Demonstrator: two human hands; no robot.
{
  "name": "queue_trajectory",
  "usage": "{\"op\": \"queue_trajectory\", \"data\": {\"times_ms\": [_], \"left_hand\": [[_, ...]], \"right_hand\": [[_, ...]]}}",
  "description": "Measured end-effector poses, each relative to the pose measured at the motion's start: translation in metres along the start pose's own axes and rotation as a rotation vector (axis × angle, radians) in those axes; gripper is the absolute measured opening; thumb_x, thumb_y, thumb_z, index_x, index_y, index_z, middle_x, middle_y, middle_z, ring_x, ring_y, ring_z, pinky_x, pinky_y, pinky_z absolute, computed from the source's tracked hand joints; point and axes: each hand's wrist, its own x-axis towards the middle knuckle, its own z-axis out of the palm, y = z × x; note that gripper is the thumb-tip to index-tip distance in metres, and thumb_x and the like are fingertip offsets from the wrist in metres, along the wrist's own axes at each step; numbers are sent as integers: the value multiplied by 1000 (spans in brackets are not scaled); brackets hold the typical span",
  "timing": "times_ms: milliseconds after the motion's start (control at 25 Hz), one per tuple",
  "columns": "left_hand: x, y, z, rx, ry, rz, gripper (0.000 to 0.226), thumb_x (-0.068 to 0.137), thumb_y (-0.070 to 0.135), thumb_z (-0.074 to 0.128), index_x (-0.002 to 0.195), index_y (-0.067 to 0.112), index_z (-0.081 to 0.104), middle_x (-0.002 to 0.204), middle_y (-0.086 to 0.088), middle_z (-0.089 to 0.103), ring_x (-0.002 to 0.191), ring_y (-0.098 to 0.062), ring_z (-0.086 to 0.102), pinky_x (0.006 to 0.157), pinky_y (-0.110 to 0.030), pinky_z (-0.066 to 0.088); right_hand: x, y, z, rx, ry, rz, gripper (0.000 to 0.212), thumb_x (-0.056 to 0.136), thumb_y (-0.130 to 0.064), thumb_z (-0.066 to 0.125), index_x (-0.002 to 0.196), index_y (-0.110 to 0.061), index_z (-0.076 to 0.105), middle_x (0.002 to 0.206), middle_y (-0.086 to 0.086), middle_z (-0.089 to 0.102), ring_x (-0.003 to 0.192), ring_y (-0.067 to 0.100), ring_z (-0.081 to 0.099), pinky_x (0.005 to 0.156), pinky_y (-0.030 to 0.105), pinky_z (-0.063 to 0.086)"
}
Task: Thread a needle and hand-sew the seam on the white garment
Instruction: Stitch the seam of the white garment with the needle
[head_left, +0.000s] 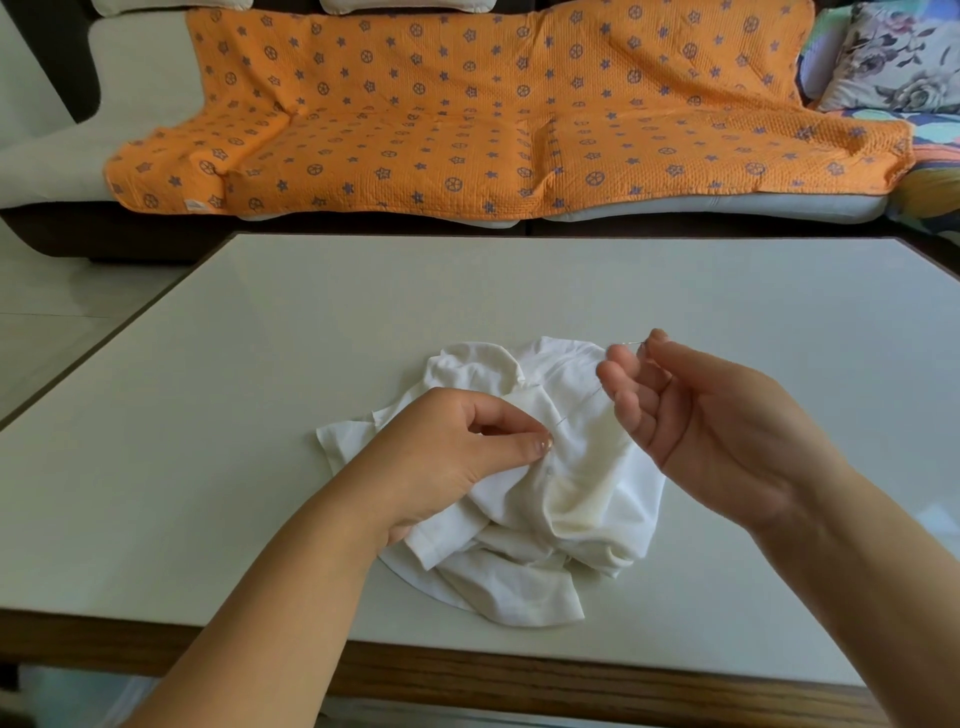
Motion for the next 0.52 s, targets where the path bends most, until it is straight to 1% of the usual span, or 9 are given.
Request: {"op": "queue_trajectory", "data": {"times_ms": [40, 80, 120, 200, 280, 360, 400, 440, 520], "left_hand": [[0, 0, -1, -5, 8, -3, 6, 84, 27, 74, 89, 27, 78, 90, 17, 75, 92, 7, 66, 86, -16, 44], [0, 0, -1, -10, 15, -8, 6, 84, 26, 75, 88, 26, 78, 90, 17, 75, 91, 7, 66, 86, -16, 44], [0, 0, -1, -13, 18, -13, 6, 83, 25, 75, 88, 26, 78, 89, 16, 75, 91, 6, 66, 85, -14, 44], [-1, 0, -2, -9, 17, -17, 8, 83, 23, 76, 90, 26, 77, 90, 15, 76, 90, 7, 67, 80, -9, 45], [-2, 1, -3, -9, 15, -15, 11, 83, 20, 76, 92, 25, 77, 90, 16, 76, 89, 9, 66, 74, -3, 45], [-2, 2, -3, -14, 16, -21, 12, 83, 18, 75, 94, 24, 77, 89, 17, 75, 88, 11, 66, 72, 1, 43], [-3, 2, -4, -21, 15, -27, 13, 83, 18, 75, 95, 23, 77, 90, 17, 76, 89, 12, 65, 72, 0, 44], [-3, 3, -4, -29, 12, -33, 12, 83, 19, 75, 95, 22, 77, 91, 16, 76, 91, 11, 66, 75, -2, 45], [-3, 3, -4, -39, -3, -41, 12, 82, 23, 75, 94, 21, 78, 94, 13, 76, 95, 6, 67, 85, -10, 46]], "right_hand": [[0, -2, 0, 36, -6, 5, 40, 102, -12, 38, 71, -4, 61, 83, 13, 74, 73, 20, 75, 57, 23, 58], [1, -3, 0, 80, -8, 2, 37, 102, -10, 36, 74, -3, 59, 87, 15, 74, 77, 22, 75, 59, 25, 59], [2, -5, -2, 132, 0, -7, 30, 102, -9, 36, 80, -4, 56, 87, 15, 74, 77, 22, 75, 59, 26, 59], [6, -9, -6, 226, 18, -36, 21, 101, -8, 38, 86, -6, 52, 79, 9, 71, 73, 19, 74, 57, 26, 58], [11, -13, -12, 260, 32, -80, 18, 100, -7, 41, 85, -8, 52, 73, 5, 66, 68, 16, 71, 58, 25, 57], [15, -15, -18, 224, 54, -129, 17, 100, -7, 43, 85, -9, 51, 71, 4, 63, 67, 16, 70, 61, 25, 57], [17, -15, -21, 185, 60, -152, 18, 100, -8, 44, 84, -10, 52, 70, 4, 63, 70, 17, 71, 64, 26, 58], [19, -14, -23, 137, 58, -178, 18, 100, -9, 44, 84, -11, 52, 70, 4, 62, 74, 19, 72, 68, 27, 59], [23, -11, -25, 0, 61, -247, 18, 101, -8, 44, 85, -11, 53, 68, 5, 61, 88, 25, 73, 79, 33, 59]]}}
